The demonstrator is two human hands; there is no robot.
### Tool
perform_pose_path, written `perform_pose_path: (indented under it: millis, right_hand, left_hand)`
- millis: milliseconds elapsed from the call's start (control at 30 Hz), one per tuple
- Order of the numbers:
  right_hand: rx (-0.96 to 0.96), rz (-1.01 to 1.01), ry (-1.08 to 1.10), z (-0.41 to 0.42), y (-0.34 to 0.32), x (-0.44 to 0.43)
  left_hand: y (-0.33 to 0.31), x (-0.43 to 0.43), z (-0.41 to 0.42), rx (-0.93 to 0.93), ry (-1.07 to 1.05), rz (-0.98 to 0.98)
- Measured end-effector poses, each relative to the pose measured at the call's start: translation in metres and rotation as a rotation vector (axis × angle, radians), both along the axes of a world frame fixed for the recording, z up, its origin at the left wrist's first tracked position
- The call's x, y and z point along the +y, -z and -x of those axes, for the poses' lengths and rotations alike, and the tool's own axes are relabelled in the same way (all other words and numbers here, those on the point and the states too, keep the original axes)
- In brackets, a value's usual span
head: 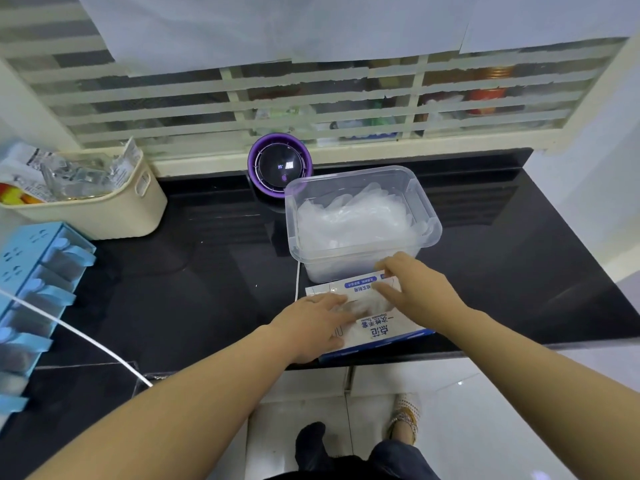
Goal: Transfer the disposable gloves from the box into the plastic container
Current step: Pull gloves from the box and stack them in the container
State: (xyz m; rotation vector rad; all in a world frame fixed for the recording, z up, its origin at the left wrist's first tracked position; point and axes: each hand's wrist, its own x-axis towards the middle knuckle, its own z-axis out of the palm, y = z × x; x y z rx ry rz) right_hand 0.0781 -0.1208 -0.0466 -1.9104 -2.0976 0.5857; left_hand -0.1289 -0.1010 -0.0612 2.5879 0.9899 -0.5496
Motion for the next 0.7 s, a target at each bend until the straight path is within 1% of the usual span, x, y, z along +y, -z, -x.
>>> perform_pose_path:
  millis: [67,100,133,367,467,533,600,700]
  right_hand:
    - [-0.155,0.086,-0.042,0.004,0.004,0.000]
    - [-0.201,0.095,-0.052,0.007,0.006,0.001]
    - [-0.207,0.097,-0.046,0.009,0.005,0.001]
    - [0.146,0.002,0.045,0.015,-0.018,0.005]
    - [0.397,-0.147,0.186,0.018,-0.041,0.009]
    - [0.452,-0.228,0.239,0.016,-0.063,0.014]
    - [0.411,-0.226,0.210,0.013,-0.080,0.019]
    - [0.353,-0.121,0.170,0.008,-0.081,0.022]
  left_hand:
    - [0.000,0.001,0.000,0.000,0.004,-0.002]
    - [0.000,0.001,0.000,0.001,0.004,-0.004]
    - [-0.001,0.001,-0.001,0.003,0.005,-0.001]
    - [-0.005,0.001,-0.003,0.024,-0.001,0.009]
    - [-0.011,-0.001,-0.005,0.062,0.007,-0.013]
    - [-0.018,-0.003,-0.007,0.100,-0.028,-0.002]
    - [-0.024,-0.002,-0.007,0.040,-0.128,0.086]
    - [-0.028,0.005,-0.002,-0.224,-0.324,0.303]
